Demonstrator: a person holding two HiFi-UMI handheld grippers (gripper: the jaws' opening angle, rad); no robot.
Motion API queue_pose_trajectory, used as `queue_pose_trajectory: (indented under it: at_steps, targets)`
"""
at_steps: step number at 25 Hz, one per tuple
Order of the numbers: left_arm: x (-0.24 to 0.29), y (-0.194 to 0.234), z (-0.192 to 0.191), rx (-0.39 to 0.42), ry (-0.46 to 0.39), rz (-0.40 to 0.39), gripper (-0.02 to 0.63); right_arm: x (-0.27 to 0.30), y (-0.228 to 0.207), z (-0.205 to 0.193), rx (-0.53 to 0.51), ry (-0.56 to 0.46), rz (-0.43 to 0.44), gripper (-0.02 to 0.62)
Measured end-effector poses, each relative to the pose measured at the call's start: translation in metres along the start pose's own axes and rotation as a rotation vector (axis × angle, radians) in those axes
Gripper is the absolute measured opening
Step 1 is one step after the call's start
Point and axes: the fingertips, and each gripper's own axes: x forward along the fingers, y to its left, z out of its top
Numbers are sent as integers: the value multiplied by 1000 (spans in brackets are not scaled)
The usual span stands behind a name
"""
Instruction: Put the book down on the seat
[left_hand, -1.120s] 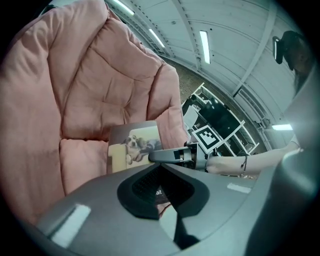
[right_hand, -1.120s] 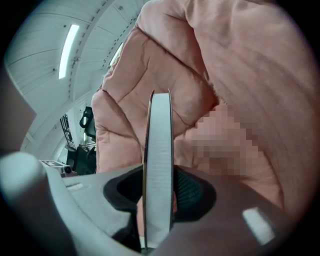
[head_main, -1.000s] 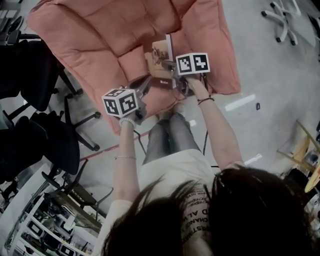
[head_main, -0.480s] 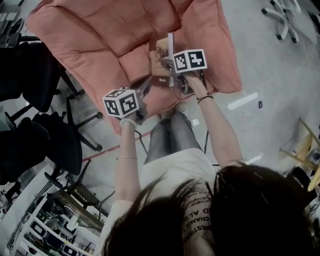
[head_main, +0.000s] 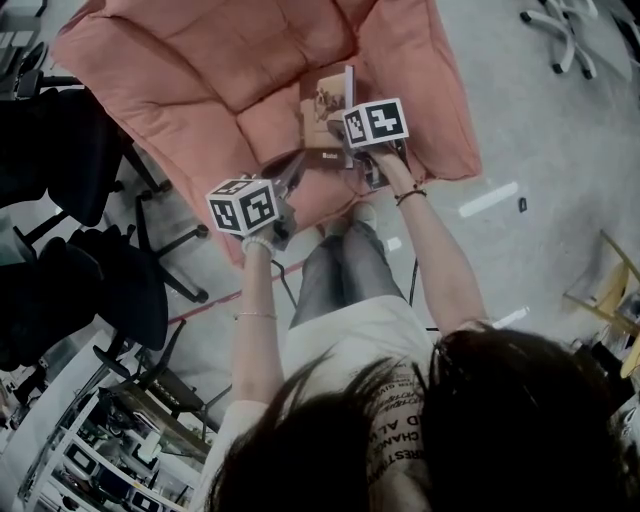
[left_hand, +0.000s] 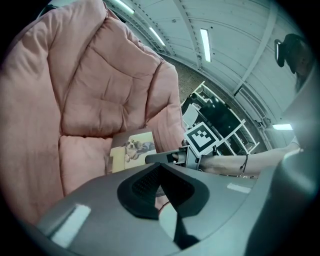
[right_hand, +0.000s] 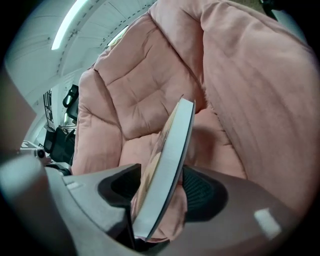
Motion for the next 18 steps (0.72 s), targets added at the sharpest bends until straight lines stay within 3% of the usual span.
queue_pose_trajectory:
  at_steps: [11, 15, 18]
  targets:
    - [-13, -18, 4, -2, 6, -12, -3, -24, 0, -9, -9, -19, -67, 261]
    - [-20, -29, 3, 2, 9, -17, -3, -37, 8, -12, 11, -14, -45, 261]
    - [-27, -37, 6, 7, 0, -19, -3, -47, 22, -17, 45, 11, 20, 261]
